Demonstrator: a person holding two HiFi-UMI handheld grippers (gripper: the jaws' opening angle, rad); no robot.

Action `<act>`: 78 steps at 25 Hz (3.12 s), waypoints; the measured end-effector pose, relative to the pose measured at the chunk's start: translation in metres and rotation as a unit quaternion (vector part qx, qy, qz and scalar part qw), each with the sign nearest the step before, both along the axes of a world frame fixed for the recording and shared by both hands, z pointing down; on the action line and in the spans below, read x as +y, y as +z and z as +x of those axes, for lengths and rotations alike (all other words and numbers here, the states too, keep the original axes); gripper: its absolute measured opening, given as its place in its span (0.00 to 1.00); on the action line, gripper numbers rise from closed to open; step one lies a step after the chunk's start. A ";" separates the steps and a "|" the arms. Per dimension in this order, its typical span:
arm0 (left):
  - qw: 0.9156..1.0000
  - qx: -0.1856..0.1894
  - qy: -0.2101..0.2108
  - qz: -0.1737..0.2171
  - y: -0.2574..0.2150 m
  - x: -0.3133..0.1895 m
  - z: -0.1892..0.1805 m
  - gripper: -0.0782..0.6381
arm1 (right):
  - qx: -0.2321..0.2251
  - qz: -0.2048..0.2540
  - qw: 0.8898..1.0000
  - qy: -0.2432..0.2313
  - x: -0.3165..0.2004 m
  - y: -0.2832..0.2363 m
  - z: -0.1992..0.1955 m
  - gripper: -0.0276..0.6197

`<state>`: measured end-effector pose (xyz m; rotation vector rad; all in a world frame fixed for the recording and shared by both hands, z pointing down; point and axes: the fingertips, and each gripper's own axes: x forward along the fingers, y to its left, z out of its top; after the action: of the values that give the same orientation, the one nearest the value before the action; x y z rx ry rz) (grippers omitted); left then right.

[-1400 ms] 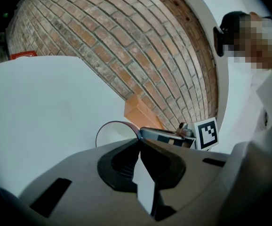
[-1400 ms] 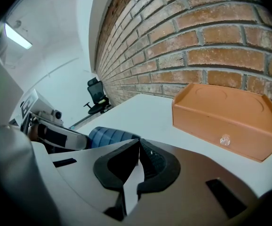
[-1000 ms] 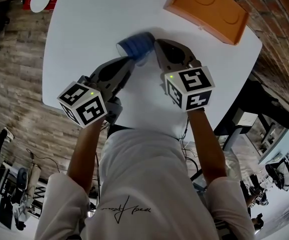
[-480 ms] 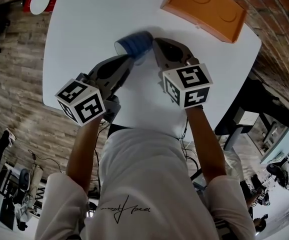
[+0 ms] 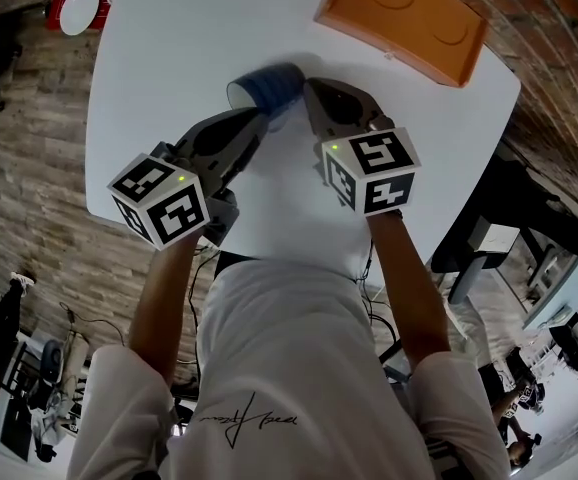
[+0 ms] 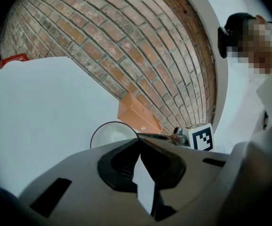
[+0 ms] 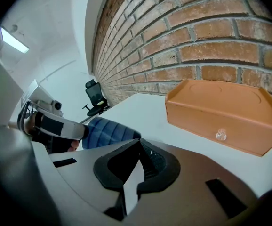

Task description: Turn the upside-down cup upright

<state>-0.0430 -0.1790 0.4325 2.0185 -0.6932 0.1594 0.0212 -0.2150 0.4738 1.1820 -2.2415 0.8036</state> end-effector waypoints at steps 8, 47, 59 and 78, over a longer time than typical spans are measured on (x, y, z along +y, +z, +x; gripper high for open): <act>1.000 -0.013 0.008 0.000 0.000 -0.008 0.002 0.14 | -0.006 -0.005 1.000 0.006 0.000 0.003 0.003 0.08; 0.993 -0.063 0.094 0.025 -0.011 -0.017 0.054 0.14 | -0.027 -0.020 0.999 0.035 -0.003 0.013 0.027 0.08; 0.993 -0.064 0.100 0.027 -0.009 -0.021 0.063 0.14 | -0.030 -0.023 0.999 0.036 -0.004 0.017 0.030 0.08; 0.993 -0.068 0.097 0.031 -0.011 -0.029 0.066 0.15 | -0.034 -0.024 0.998 0.038 -0.007 0.018 0.031 0.08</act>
<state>0.0230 -0.2075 0.4217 2.1487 -0.5912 0.3960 0.0523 -0.2217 0.4921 1.2399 -2.2298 0.9354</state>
